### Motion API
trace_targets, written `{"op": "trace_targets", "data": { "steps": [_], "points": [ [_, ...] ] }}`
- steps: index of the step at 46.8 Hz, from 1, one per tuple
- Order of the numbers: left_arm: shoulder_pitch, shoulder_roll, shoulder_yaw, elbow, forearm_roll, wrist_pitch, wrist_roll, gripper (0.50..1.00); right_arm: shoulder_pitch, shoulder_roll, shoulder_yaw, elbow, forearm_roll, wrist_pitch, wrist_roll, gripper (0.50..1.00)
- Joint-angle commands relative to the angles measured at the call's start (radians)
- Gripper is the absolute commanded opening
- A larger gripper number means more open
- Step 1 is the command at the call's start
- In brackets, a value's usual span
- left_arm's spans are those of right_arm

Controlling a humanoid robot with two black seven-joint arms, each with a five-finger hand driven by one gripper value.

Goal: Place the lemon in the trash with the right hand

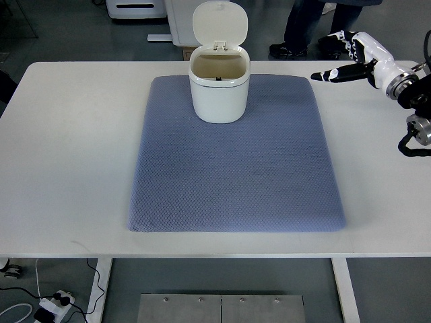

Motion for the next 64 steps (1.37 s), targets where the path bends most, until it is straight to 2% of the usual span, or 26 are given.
{"op": "trace_targets", "data": {
  "steps": [1,15,21,29,40,47,64],
  "points": [
    [0.000,0.000,0.001,0.000,-0.002,0.000,0.000,1.000,-0.047,0.008,0.060,-0.049,0.024,0.000,-0.008,1.000],
    [0.000,0.000,0.000,-0.001,0.000,0.000,0.000,1.000,-0.141,0.134,0.245,-0.242,0.045,0.005,-0.057,1.000],
    [0.000,0.000,0.000,0.000,0.000,0.000,0.000,1.000,-0.164,0.166,0.328,-0.256,0.132,0.005,-0.103,1.000],
    [0.000,0.000,0.000,0.000,-0.002,0.000,0.000,1.000,-0.181,0.188,0.396,-0.265,0.261,0.002,-0.122,1.000],
    [0.000,0.000,0.000,0.000,0.000,0.000,0.000,1.000,-0.196,0.224,0.457,-0.276,0.275,0.002,-0.163,1.000],
    [0.000,0.000,0.000,0.000,0.000,0.000,0.000,1.000,-0.233,0.243,0.554,-0.285,0.280,0.000,-0.215,1.000],
    [0.000,0.000,0.000,0.000,0.000,0.000,0.000,1.000,-0.236,0.249,0.565,-0.285,0.278,0.002,-0.221,1.000]
  ]
}}
